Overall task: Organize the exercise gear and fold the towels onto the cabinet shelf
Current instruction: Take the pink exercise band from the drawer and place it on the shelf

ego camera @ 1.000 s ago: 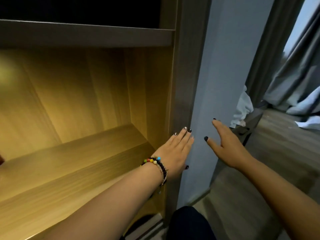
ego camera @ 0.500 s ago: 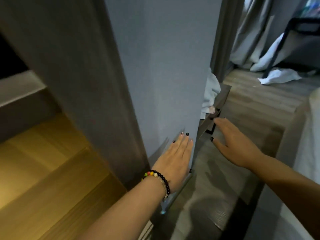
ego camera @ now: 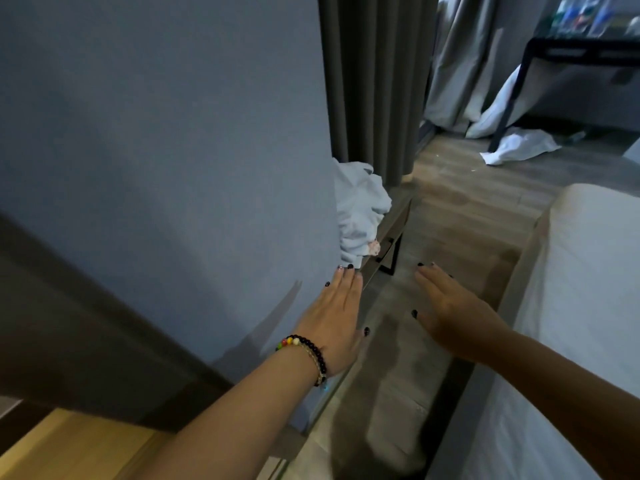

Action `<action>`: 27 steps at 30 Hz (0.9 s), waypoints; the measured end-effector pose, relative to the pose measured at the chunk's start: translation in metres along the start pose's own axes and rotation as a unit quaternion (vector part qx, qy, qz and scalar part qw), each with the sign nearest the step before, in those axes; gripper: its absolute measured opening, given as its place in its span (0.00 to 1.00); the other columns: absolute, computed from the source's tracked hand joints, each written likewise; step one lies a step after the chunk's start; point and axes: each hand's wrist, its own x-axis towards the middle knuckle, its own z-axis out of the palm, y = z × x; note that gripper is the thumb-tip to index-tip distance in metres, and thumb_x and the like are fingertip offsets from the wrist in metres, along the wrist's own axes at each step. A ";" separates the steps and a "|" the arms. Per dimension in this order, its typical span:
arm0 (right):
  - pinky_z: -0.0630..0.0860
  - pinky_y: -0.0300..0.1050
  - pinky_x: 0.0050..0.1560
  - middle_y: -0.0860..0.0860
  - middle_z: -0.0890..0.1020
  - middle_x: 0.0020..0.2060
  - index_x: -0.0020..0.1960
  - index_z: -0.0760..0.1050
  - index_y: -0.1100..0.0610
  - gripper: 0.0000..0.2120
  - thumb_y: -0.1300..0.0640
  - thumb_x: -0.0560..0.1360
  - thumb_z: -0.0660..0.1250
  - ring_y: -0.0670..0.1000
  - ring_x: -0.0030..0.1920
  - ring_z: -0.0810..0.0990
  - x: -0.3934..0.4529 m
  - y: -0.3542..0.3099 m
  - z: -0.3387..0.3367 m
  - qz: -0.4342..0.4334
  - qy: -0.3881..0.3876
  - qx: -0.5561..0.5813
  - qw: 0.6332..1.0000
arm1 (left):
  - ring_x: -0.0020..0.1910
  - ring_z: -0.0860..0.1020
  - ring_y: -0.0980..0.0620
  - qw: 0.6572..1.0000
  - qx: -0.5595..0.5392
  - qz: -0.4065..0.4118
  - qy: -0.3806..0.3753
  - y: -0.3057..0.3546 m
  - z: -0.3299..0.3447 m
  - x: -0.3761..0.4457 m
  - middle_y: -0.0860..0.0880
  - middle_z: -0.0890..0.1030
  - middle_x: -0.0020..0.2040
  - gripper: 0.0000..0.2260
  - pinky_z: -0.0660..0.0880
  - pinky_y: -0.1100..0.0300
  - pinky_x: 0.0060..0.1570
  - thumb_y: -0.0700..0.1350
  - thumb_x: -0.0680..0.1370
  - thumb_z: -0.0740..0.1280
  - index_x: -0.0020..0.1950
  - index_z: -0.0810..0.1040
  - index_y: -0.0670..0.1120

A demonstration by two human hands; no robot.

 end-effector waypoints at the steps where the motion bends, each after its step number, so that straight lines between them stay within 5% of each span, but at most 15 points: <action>1: 0.57 0.49 0.68 0.65 0.69 0.69 0.71 0.64 0.68 0.31 0.56 0.74 0.70 0.62 0.72 0.65 0.001 0.002 -0.005 -0.007 0.005 -0.005 1.000 | 0.77 0.35 0.48 1.000 -0.015 -0.008 -0.002 0.002 -0.004 0.002 0.44 0.36 0.78 0.35 0.35 0.59 0.72 0.52 0.82 0.55 0.77 0.35 0.40; 6: 0.47 0.44 0.73 0.56 0.54 0.77 0.78 0.50 0.60 0.32 0.50 0.80 0.60 0.54 0.78 0.49 0.014 0.005 -0.016 0.001 -0.017 0.054 0.998 | 0.77 0.35 0.48 0.999 -0.048 -0.020 -0.017 0.003 -0.015 0.014 0.44 0.36 0.78 0.36 0.38 0.58 0.74 0.53 0.82 0.56 0.77 0.35 0.40; 17: 0.50 0.48 0.75 0.52 0.50 0.78 0.78 0.47 0.55 0.33 0.48 0.80 0.59 0.52 0.78 0.47 0.056 -0.006 -0.025 0.070 -0.077 0.059 0.993 | 0.77 0.35 0.50 0.994 -0.096 -0.022 -0.040 -0.017 -0.021 0.034 0.45 0.35 0.78 0.36 0.42 0.55 0.76 0.51 0.82 0.56 0.77 0.34 0.42; 27: 0.49 0.49 0.75 0.53 0.48 0.78 0.78 0.46 0.56 0.34 0.47 0.80 0.59 0.53 0.78 0.45 0.097 -0.002 0.004 0.119 -0.126 0.078 0.982 | 0.72 0.32 0.58 0.987 -0.156 -0.022 -0.028 -0.049 -0.006 0.076 0.48 0.36 0.78 0.36 0.35 0.62 0.70 0.49 0.82 0.59 0.77 0.35 0.44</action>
